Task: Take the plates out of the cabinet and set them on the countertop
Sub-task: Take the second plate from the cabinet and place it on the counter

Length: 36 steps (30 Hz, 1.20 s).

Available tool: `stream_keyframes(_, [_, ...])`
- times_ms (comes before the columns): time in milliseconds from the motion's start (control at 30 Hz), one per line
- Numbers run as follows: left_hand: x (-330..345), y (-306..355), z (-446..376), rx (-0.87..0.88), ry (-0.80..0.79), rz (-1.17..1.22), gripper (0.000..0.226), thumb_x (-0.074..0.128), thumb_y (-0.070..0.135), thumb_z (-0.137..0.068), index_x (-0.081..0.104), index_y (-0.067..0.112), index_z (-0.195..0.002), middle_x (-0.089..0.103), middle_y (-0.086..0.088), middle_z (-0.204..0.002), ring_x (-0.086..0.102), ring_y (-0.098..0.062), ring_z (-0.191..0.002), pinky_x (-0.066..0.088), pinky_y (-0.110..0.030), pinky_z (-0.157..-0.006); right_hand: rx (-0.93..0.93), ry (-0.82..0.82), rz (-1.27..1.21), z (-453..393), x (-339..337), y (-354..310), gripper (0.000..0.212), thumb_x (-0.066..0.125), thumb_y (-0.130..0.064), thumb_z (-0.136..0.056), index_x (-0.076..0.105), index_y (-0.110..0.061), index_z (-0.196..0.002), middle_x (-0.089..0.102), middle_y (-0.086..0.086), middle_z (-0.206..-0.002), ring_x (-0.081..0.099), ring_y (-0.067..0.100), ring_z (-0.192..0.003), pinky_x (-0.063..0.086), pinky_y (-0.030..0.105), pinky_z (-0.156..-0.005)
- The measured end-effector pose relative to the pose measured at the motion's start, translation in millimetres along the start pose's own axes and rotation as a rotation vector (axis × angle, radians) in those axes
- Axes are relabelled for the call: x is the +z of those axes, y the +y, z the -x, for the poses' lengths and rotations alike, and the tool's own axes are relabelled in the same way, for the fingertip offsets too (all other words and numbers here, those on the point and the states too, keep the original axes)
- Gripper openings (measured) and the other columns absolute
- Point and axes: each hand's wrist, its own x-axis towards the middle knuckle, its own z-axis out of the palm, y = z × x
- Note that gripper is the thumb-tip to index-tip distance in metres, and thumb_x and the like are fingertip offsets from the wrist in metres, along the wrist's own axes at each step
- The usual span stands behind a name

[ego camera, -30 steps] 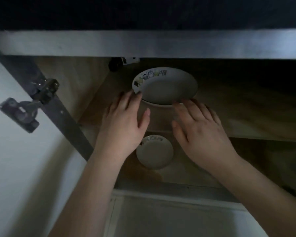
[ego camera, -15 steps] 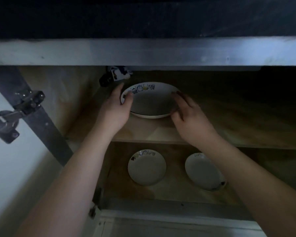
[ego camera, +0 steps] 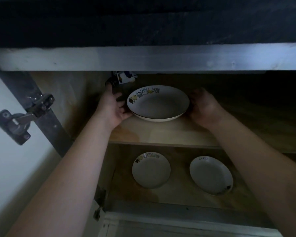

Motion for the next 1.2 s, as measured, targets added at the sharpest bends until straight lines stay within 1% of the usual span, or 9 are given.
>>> stream_keyframes(33, [-3.3,-2.0,-2.0,-0.025,-0.004,0.020,0.076,0.037,0.066,-0.094,0.039,0.012,-0.147,0.049,-0.021,-0.143,0.052,-0.037,-0.124,0.048,-0.052,-0.083,0.007,0.010,-0.025,-0.3,-0.1,0.2,0.045,0.029,-0.027,-0.104,0.044,-0.004,-0.140,0.060,0.020,-0.126,0.060,0.032,-0.115,0.050,0.039,-0.091])
stream_keyframes(133, [-10.6,-4.2,-0.3,-0.079,-0.019,0.045,0.086,0.038,0.069,-0.091,0.036,0.004,-0.148,0.045,-0.021,-0.147,0.048,-0.038,-0.129,0.046,-0.057,-0.092,0.035,0.008,-0.118,2.6,-4.4,-0.1,0.041,0.030,-0.031,-0.104,0.048,-0.013,-0.136,0.061,0.015,-0.124,0.059,0.029,-0.114,0.050,0.040,-0.088])
stream_keyframes(333, [-16.0,-0.3,17.9,-0.056,-0.084,-0.005,0.084,0.026,0.068,-0.094,0.049,0.000,-0.137,0.050,-0.019,-0.143,0.051,-0.035,-0.125,0.052,-0.051,-0.078,0.044,-0.058,-0.144,10.2,-17.9,-5.4,0.050,0.029,-0.035,-0.103,0.029,-0.020,-0.150,0.050,0.007,-0.141,0.055,0.025,-0.114,0.046,0.044,-0.092])
stream_keyframes(433, [-17.1,2.8,31.3,-0.036,-0.125,-0.019,0.080,0.026,0.067,-0.095,0.054,0.001,-0.130,0.052,-0.020,-0.140,0.052,-0.035,-0.125,0.052,-0.051,-0.082,0.082,-0.088,-0.156,19.4,-25.0,-7.2,0.049,0.031,-0.037,-0.102,0.036,-0.016,-0.146,0.057,0.009,-0.129,0.057,0.025,-0.111,0.045,0.044,-0.090])
stream_keyframes(667, [-17.9,11.4,60.4,-0.078,-0.130,-0.013,0.074,0.028,0.064,-0.096,0.059,0.004,-0.125,0.063,-0.021,-0.125,0.059,-0.035,-0.116,0.054,-0.050,-0.082,0.173,-0.140,-0.247,42.7,-40.5,-14.5,0.045,0.035,-0.038,-0.098,0.050,-0.012,-0.132,0.059,0.012,-0.133,0.056,0.029,-0.118,0.042,0.049,-0.101])
stream_keyframes(800, [-15.3,24.6,88.8,-0.166,-0.086,-0.018,0.068,0.034,0.064,-0.095,0.062,0.010,-0.125,0.067,-0.015,-0.124,0.060,-0.033,-0.118,0.052,-0.052,-0.089,0.176,-0.147,-0.205,74.4,-41.0,-22.0,0.058,0.053,-0.042,-0.085,0.053,-0.013,-0.135,0.062,0.007,-0.132,0.057,0.028,-0.122,0.046,0.047,-0.100])
stream_keyframes(933, [-9.6,37.4,120.5,-0.247,0.000,-0.047,0.063,0.033,0.061,-0.096,0.062,0.013,-0.126,0.071,-0.009,-0.118,0.064,-0.031,-0.113,0.052,-0.052,-0.092,0.215,-0.062,-0.228,110.5,-38.1,-30.3,0.046,0.038,-0.042,-0.099,0.056,-0.016,-0.132,0.065,0.005,-0.128,0.060,0.028,-0.118,0.048,0.049,-0.097])
stream_keyframes(1033, [-3.2,34.0,153.7,-0.352,0.113,-0.064,0.056,0.031,0.053,-0.100,0.063,0.014,-0.124,0.067,-0.012,-0.125,0.062,-0.030,-0.115,0.048,-0.051,-0.094,0.294,-0.007,-0.217,142.0,-34.3,-36.9,0.044,0.041,-0.041,-0.098,0.057,-0.016,-0.132,0.065,0.004,-0.127,0.061,0.025,-0.117,0.048,0.046,-0.094])
stream_keyframes(1200, [4.1,35.6,213.3,-0.483,0.237,-0.032,0.049,0.028,0.046,-0.102,0.064,0.016,-0.117,0.064,-0.009,-0.128,0.062,-0.022,-0.100,0.047,-0.038,-0.075,0.497,0.157,-0.250,199.5,-32.6,-53.8,0.050,0.027,-0.039,-0.099,0.056,-0.011,-0.129,0.066,0.006,-0.125,0.059,0.024,-0.116,0.041,0.047,-0.101])
